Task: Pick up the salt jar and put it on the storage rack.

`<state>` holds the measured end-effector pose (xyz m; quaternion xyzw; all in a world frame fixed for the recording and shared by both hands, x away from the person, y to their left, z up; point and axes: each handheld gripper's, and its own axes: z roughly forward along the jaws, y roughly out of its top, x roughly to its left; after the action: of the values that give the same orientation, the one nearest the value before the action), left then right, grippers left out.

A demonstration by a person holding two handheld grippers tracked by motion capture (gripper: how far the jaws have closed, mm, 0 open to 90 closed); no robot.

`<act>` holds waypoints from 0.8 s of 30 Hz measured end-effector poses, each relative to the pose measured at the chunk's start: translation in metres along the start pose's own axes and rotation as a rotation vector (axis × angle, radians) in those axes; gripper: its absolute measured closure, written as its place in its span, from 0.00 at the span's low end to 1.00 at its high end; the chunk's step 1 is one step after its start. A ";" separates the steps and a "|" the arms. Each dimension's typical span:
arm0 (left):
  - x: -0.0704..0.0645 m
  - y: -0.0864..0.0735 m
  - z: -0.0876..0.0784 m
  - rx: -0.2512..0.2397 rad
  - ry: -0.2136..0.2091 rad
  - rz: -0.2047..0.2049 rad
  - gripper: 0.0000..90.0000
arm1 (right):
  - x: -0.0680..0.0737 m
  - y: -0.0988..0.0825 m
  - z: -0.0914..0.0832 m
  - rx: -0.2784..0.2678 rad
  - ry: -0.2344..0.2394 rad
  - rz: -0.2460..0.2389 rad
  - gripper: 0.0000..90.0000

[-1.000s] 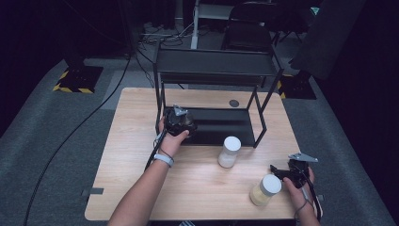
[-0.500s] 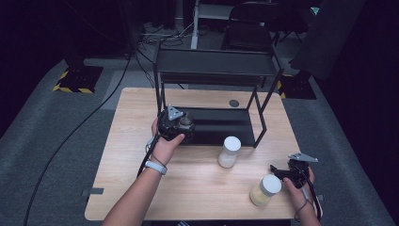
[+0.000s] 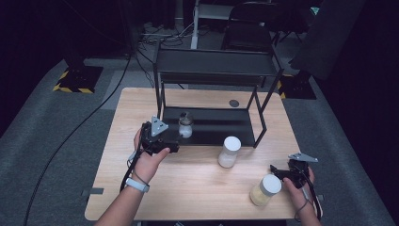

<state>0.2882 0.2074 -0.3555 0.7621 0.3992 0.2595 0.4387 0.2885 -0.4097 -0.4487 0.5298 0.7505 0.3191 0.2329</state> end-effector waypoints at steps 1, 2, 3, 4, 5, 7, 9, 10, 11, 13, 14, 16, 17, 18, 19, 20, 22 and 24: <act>0.000 -0.001 -0.002 0.000 -0.002 -0.001 0.09 | 0.000 0.000 0.000 0.000 0.000 0.000 0.03; -0.001 -0.002 -0.004 0.004 -0.002 0.003 0.09 | 0.000 0.000 0.000 0.000 0.000 0.000 0.03; -0.001 -0.003 -0.006 0.009 -0.004 0.009 0.09 | 0.000 0.000 0.000 0.000 0.000 0.000 0.03; -0.002 -0.003 -0.008 0.018 -0.003 0.012 0.09 | 0.000 0.000 0.000 0.000 0.000 0.000 0.03; -0.002 -0.004 -0.009 0.024 -0.005 0.015 0.09 | 0.000 0.000 0.000 0.000 0.000 0.000 0.03; -0.002 -0.006 -0.012 0.039 -0.012 0.015 0.09 | 0.000 0.000 0.000 0.000 -0.001 0.001 0.03; -0.002 -0.008 -0.015 0.049 -0.015 0.016 0.09 | 0.000 0.000 0.000 0.000 -0.001 0.001 0.03; -0.002 -0.010 -0.016 0.052 -0.016 0.011 0.09 | 0.000 0.000 0.000 0.000 -0.001 0.001 0.03; -0.002 -0.012 -0.017 0.057 -0.016 0.012 0.09 | 0.000 0.000 0.000 0.000 -0.001 0.001 0.03; -0.002 -0.017 -0.019 0.062 -0.014 0.006 0.09 | 0.000 0.000 0.000 0.000 -0.001 0.000 0.03; -0.002 -0.020 -0.020 0.064 -0.013 0.000 0.09 | 0.000 0.000 0.000 0.000 0.000 0.000 0.03; -0.001 -0.024 -0.021 0.078 -0.010 -0.004 0.09 | 0.000 0.000 0.000 0.000 0.001 -0.001 0.03; -0.001 -0.026 -0.022 0.086 -0.010 -0.005 0.09 | 0.000 0.000 0.000 0.000 0.001 -0.001 0.03; -0.001 -0.029 -0.022 0.091 -0.008 -0.009 0.09 | 0.000 0.000 0.000 0.000 0.001 -0.001 0.03; -0.001 -0.031 -0.022 0.099 -0.006 -0.010 0.09 | 0.000 0.000 0.000 0.000 0.001 -0.001 0.03; 0.000 -0.033 -0.022 0.101 -0.004 -0.013 0.09 | 0.000 0.000 0.000 0.000 0.001 -0.001 0.03; -0.001 -0.038 -0.022 0.105 0.003 -0.016 0.09 | 0.000 0.000 0.000 0.000 0.001 -0.001 0.03; -0.003 -0.044 -0.023 0.107 0.011 -0.021 0.09 | 0.000 0.000 0.000 0.000 0.000 -0.002 0.03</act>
<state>0.2533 0.2286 -0.3831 0.7788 0.4231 0.2374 0.3975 0.2884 -0.4095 -0.4487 0.5291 0.7509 0.3192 0.2332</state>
